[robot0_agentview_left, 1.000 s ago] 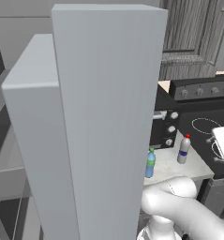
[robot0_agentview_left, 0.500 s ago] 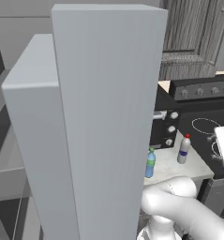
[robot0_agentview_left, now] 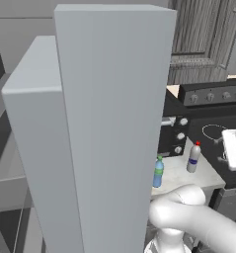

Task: Take the bottled waters from the counter and place them in the freezer to freeze. Close the freezer door after placing the bottles.

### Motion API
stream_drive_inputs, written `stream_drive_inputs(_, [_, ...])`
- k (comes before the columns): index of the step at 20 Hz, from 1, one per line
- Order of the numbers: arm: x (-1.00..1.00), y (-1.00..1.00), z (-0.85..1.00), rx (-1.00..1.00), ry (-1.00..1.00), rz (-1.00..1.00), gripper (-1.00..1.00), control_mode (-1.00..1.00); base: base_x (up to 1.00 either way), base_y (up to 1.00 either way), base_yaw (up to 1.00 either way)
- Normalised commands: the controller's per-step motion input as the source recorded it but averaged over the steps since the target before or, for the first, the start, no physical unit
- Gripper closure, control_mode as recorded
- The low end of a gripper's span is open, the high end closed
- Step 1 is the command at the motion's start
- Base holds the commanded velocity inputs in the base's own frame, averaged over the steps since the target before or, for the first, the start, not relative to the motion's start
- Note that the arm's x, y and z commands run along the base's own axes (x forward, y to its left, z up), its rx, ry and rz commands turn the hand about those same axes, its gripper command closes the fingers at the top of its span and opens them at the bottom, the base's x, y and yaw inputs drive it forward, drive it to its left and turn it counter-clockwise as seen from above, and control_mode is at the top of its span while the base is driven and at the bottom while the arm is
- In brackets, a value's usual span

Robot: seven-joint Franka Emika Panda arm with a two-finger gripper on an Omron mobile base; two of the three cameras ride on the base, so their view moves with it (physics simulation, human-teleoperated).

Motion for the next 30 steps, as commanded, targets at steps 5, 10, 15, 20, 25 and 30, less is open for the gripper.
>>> stream_drive_inputs(5, [0.22, -0.11, -0.09, 0.0, 0.01, 0.0, -1.0, -1.0, 0.0, 0.0, 0.0])
stream_drive_inputs(10, [0.33, -0.08, -0.11, 0.0, 0.03, 0.0, -1.0, -1.0, 0.0, 0.0, 0.0])
stream_drive_inputs(15, [0.32, -0.12, -0.16, 0.0, 0.01, 0.0, -1.0, -1.0, 0.0, 0.0, 0.0])
stream_drive_inputs(20, [0.21, -0.08, -0.23, 0.0, 0.02, 0.0, -1.0, -1.0, 0.0, 0.0, 0.0])
stream_drive_inputs(25, [-0.04, 0.0, -0.19, 0.0, 0.01, 0.02, -1.0, -1.0, 0.0, 0.0, 0.0])
stream_drive_inputs(30, [-0.08, 0.01, -0.08, 0.0, 0.0, 0.03, -1.0, -1.0, 0.0, 0.0, 0.0])
